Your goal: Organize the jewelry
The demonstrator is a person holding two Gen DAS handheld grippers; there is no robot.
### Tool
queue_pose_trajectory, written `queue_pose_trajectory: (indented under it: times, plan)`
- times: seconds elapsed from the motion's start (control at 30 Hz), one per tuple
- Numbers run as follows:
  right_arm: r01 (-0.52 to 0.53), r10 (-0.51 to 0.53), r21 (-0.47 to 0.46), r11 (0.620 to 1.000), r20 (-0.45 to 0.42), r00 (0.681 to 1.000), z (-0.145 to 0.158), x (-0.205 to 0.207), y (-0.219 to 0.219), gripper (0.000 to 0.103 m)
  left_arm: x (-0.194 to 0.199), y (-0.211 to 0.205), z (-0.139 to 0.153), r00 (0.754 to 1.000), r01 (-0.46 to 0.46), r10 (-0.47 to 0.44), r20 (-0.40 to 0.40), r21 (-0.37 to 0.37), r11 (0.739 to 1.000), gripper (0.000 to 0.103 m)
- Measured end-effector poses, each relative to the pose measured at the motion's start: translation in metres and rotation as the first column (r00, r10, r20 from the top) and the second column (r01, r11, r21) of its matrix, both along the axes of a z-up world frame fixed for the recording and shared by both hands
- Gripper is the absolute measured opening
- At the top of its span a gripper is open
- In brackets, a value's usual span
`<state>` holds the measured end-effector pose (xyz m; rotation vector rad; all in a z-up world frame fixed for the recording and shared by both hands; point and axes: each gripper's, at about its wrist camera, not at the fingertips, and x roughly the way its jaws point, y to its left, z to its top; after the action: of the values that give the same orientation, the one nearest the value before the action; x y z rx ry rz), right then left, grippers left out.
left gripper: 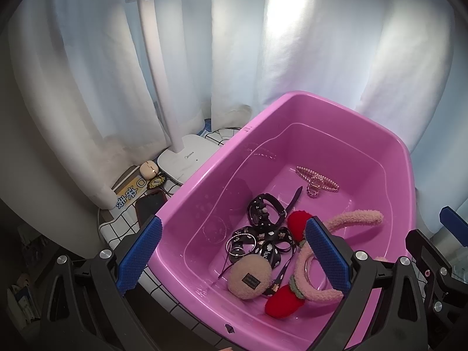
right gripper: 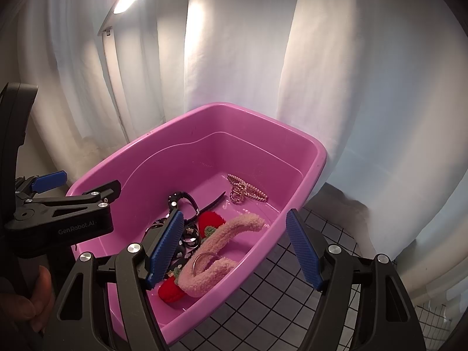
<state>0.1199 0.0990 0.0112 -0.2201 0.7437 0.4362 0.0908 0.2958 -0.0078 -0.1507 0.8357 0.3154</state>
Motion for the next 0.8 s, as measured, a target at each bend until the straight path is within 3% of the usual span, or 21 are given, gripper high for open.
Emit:
queue_pose_trajectory:
  times: [0.8]
  plan:
    - [0.003, -0.003, -0.003, 1.0, -0.004, 1.0, -0.0039, -0.0007, 0.0022, 0.069, 0.0012, -0.0021, -0.0024, 1.0, -0.005, 0.005, 0.003, -0.005, 1.0, 0.097]
